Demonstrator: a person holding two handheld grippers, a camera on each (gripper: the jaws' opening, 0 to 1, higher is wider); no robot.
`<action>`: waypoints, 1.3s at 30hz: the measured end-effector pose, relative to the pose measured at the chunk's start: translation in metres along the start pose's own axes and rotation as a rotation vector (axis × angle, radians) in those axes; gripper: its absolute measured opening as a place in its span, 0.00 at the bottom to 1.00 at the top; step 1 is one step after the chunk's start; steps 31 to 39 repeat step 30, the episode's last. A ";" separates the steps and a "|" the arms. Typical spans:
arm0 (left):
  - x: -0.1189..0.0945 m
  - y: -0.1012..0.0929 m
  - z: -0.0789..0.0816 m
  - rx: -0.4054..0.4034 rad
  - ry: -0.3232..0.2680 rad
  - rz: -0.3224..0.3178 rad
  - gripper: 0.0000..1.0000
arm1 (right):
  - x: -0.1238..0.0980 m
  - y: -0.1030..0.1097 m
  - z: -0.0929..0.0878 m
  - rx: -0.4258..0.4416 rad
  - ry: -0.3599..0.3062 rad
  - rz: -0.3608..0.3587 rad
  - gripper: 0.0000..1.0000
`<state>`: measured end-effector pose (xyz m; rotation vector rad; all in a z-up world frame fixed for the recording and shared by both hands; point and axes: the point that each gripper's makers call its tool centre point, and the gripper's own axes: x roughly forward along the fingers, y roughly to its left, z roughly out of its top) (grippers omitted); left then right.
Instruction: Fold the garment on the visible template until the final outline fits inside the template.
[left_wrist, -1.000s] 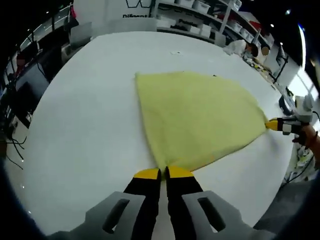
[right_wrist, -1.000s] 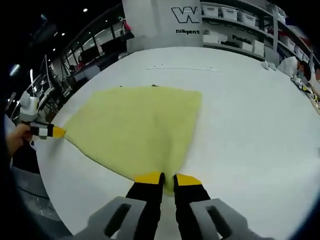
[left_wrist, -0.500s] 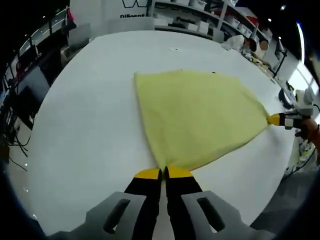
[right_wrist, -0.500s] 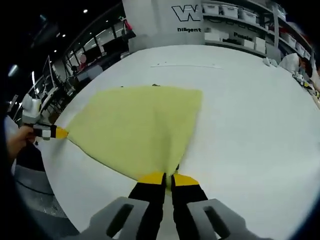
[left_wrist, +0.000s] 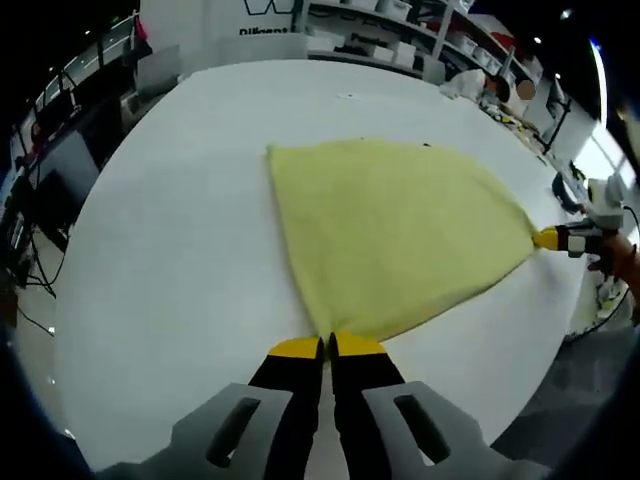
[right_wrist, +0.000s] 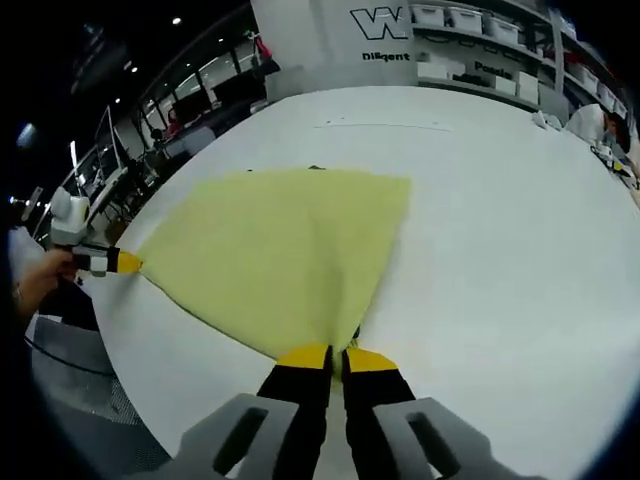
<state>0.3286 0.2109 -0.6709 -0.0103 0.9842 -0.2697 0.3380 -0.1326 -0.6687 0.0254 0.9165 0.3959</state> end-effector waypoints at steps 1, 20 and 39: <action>0.000 0.000 -0.001 -0.001 0.003 0.000 0.04 | -0.001 0.001 -0.001 -0.005 0.000 0.000 0.00; -0.036 -0.018 0.024 -0.023 -0.158 -0.073 0.44 | -0.040 0.025 0.028 -0.062 -0.137 0.049 0.53; -0.064 -0.030 0.031 0.017 -0.200 -0.098 0.72 | -0.068 0.035 0.031 -0.118 -0.155 0.055 0.81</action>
